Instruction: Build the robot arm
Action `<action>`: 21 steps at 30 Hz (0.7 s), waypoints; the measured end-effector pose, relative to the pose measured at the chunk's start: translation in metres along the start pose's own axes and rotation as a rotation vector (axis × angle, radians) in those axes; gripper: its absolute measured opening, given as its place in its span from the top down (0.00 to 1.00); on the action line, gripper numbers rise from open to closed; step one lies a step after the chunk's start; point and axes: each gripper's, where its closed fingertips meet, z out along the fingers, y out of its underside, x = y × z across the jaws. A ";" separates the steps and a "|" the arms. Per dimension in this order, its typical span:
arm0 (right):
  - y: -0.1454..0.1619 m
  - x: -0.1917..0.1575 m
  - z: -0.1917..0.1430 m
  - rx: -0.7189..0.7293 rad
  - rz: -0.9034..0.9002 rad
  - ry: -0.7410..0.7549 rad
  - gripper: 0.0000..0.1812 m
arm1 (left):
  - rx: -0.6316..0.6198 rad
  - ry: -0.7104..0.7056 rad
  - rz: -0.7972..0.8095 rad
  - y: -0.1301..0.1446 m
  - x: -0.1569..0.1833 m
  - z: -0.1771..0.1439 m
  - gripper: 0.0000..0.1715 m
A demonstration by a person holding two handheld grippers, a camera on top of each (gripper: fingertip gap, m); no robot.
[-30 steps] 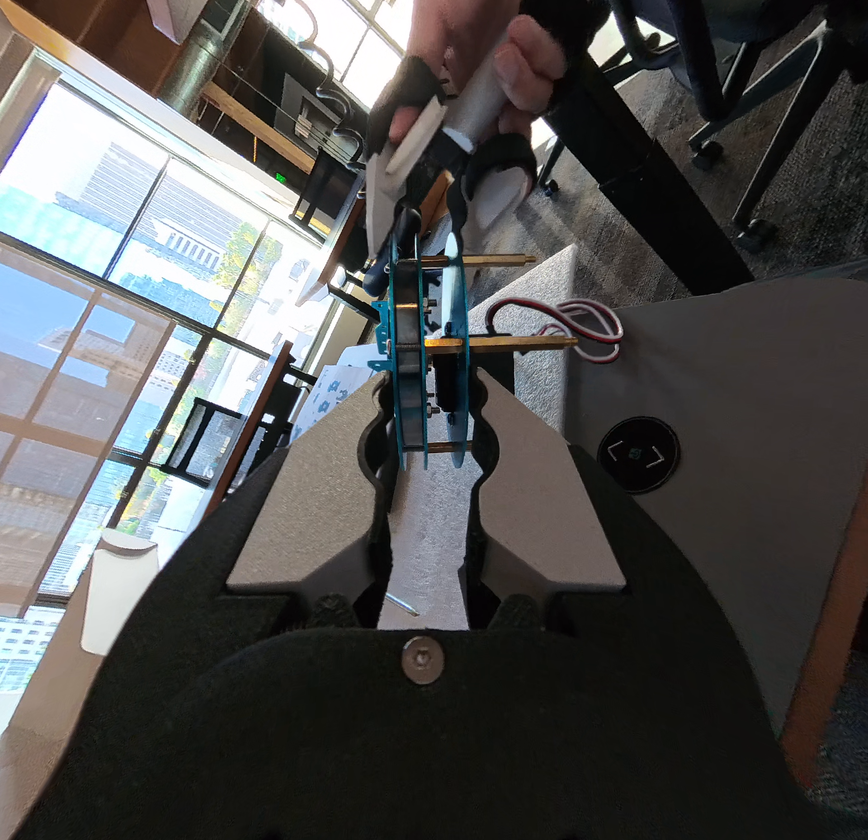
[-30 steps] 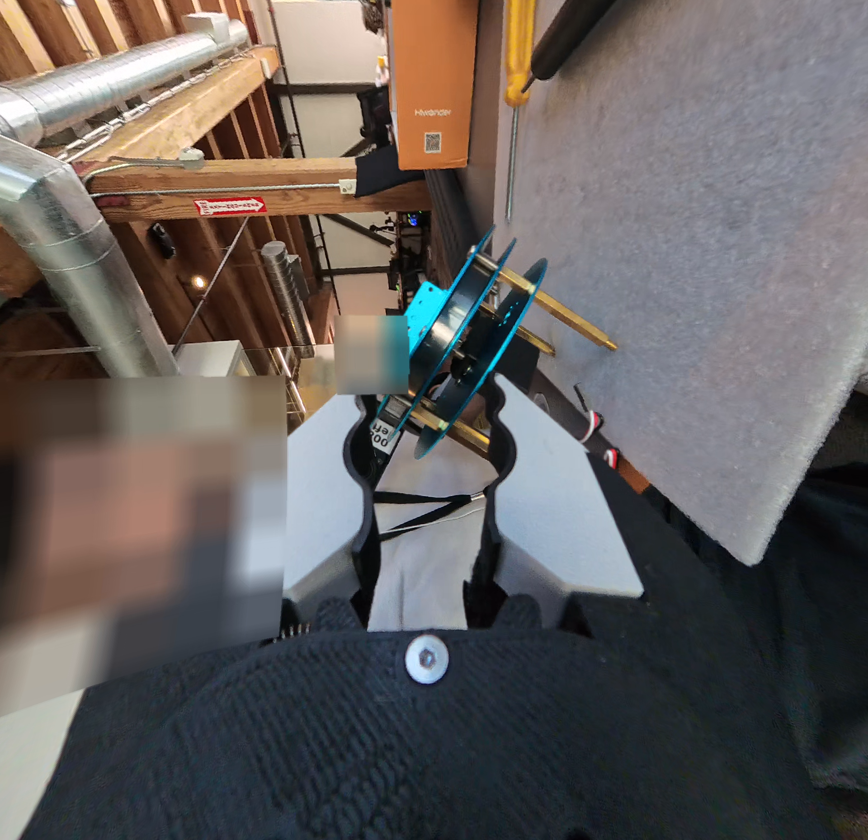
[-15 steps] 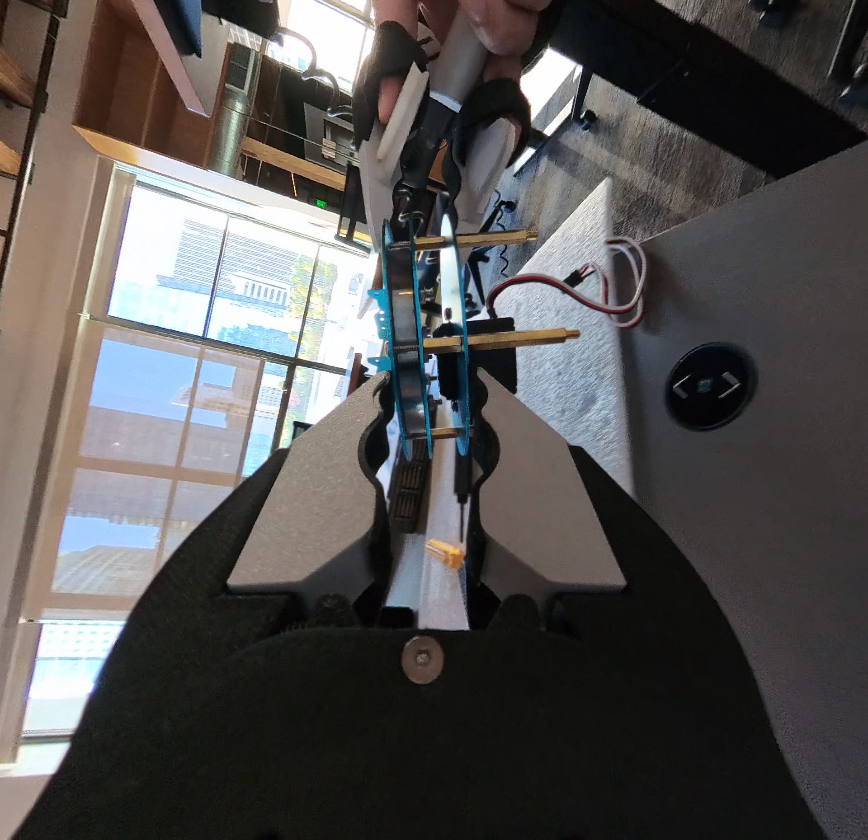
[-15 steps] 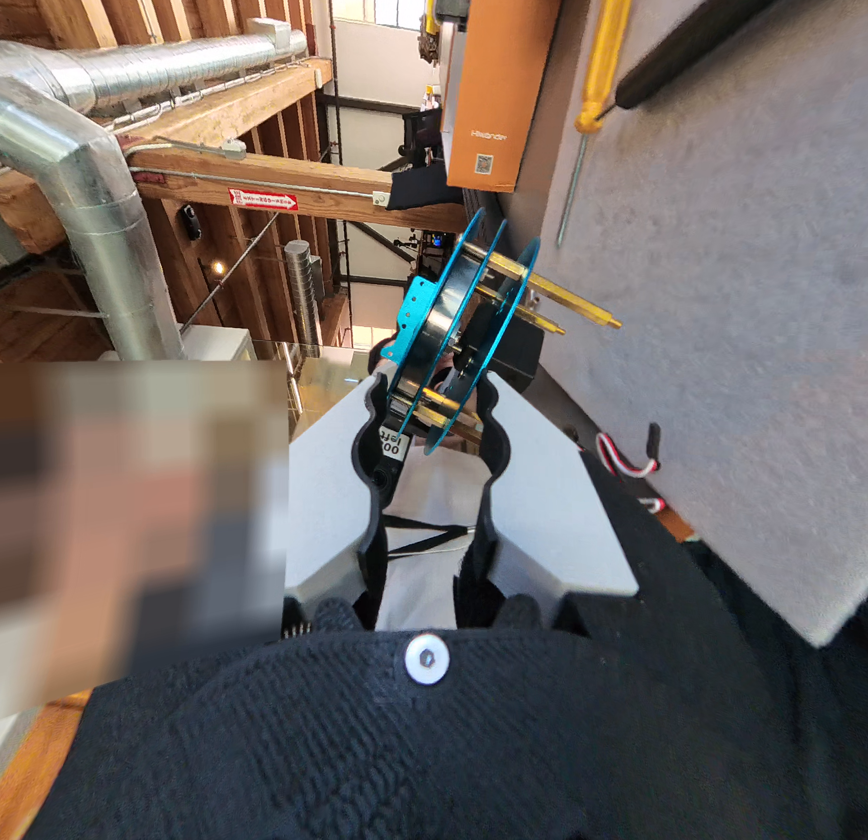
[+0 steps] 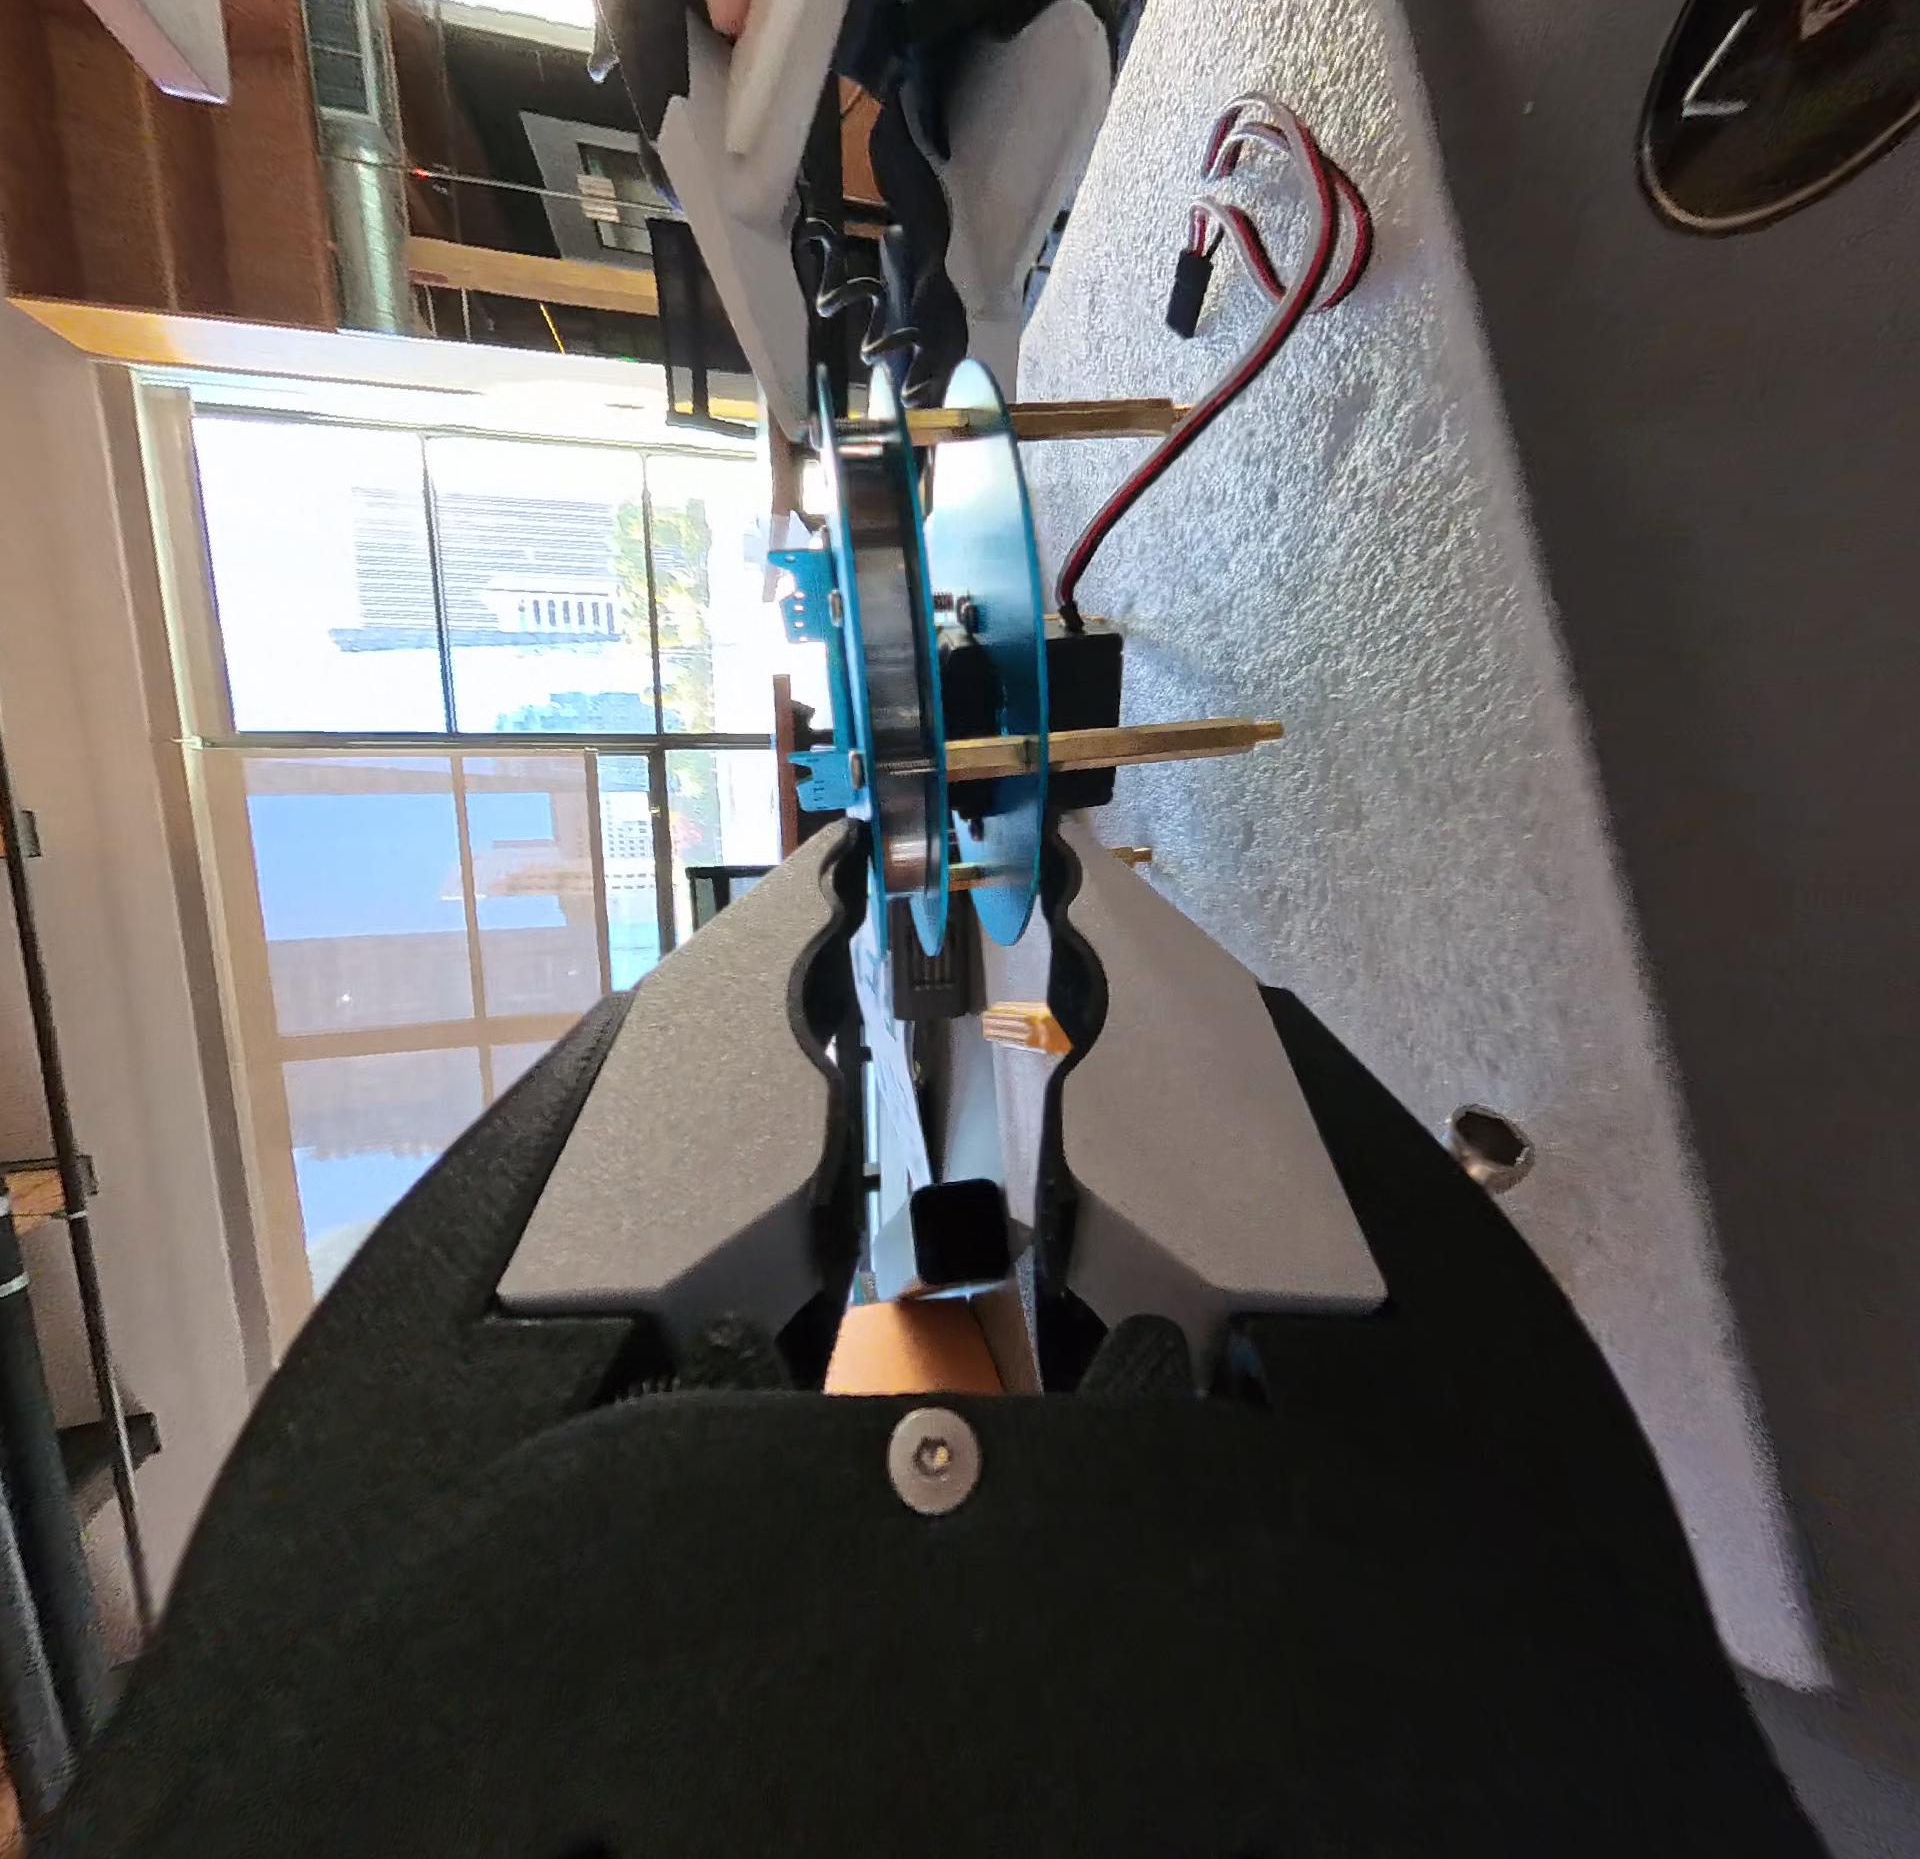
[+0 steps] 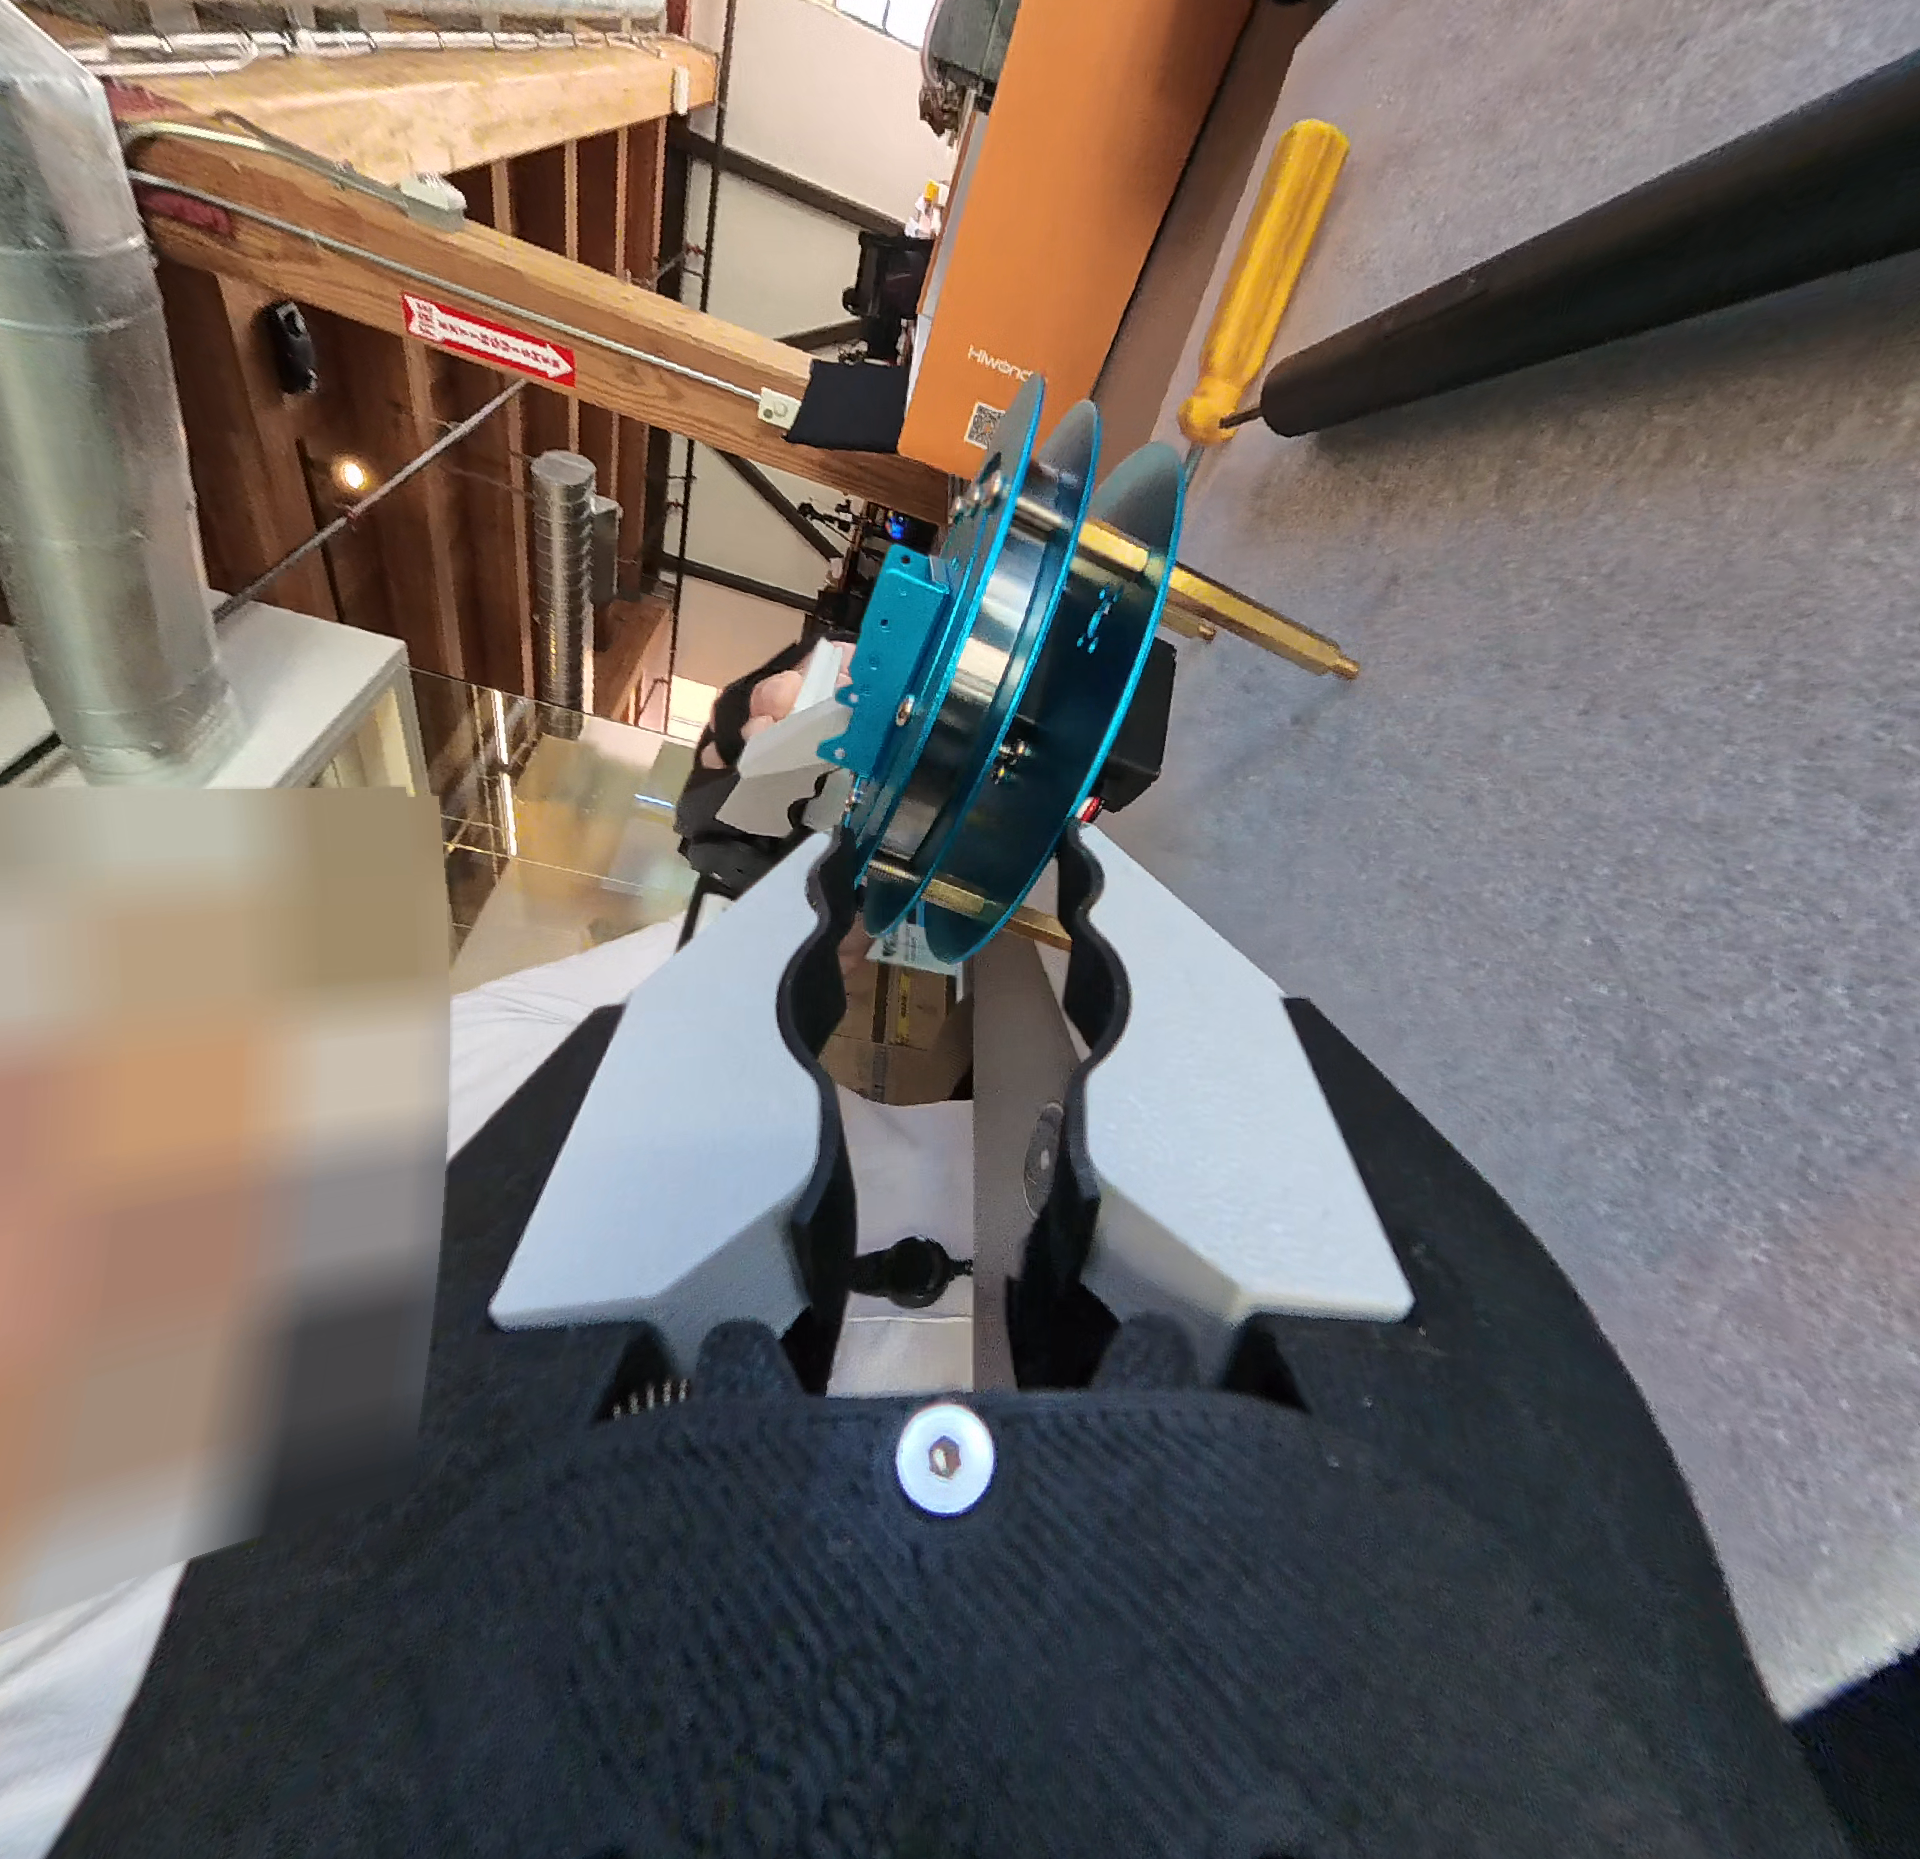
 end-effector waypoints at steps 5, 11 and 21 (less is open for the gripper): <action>0.008 0.004 -0.002 -0.007 -0.045 0.024 0.79 | -0.022 0.024 -0.064 0.000 0.005 -0.003 0.79; 0.004 0.002 -0.016 0.040 -0.156 0.075 0.79 | -0.075 0.014 -0.212 0.011 -0.005 -0.017 0.75; 0.005 -0.045 -0.019 0.115 -0.964 0.457 0.85 | 0.089 0.110 -1.111 -0.008 -0.027 -0.044 0.75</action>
